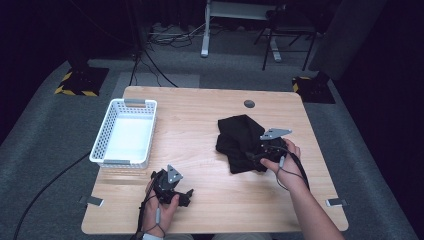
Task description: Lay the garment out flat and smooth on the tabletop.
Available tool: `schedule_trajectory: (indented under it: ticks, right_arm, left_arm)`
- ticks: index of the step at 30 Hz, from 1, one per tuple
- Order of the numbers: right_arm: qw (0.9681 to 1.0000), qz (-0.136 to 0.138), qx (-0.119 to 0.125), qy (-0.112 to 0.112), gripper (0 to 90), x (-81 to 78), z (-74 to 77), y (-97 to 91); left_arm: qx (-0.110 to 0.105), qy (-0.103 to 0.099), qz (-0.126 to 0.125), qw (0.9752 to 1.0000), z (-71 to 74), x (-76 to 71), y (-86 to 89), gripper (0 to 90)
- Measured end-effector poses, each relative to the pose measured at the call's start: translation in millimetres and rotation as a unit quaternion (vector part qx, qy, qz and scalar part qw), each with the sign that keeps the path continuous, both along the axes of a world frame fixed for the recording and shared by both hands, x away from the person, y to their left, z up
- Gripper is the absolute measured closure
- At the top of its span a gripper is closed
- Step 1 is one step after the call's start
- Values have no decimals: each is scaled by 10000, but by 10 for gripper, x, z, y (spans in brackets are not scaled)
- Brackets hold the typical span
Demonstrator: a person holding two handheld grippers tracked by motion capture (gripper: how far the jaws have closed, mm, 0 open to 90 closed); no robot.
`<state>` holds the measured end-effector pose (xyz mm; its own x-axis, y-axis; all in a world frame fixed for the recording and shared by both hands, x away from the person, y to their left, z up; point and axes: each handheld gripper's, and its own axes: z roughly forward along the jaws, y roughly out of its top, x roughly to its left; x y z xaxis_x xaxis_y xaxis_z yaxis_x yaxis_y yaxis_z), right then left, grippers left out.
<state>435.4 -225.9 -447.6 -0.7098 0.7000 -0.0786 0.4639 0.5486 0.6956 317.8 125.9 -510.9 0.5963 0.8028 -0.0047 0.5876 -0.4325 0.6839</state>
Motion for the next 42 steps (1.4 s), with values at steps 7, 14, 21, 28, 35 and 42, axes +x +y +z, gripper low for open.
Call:
schedule_trajectory:
  ticks: [7,14,21,28,35,42]
  right_arm:
    - [9996,45,-249,122,148,151,-182,127]
    - [9965,-245,-485,639,106,249,-394,164]
    - [9970,-276,-453,556,146,182,-420,163]
    - [9980,-235,-302,500,147,-127,-450,212]
    - [9981,-112,-321,510,147,-417,-450,330]
    - [9969,-147,-399,663,144,-651,-420,460]
  left_arm:
    - [-10,3,8,10000,-1,-3,-3,7]
    - [6,-16,-3,10000,0,-12,-3,7]
    - [1,-11,2,10000,0,-16,-4,7]
    - [-9,3,-1,10000,-1,-13,-2,6]
    - [-5,7,-7,10000,0,-11,0,5]
    - [1,1,-8,10000,0,-12,-1,6]
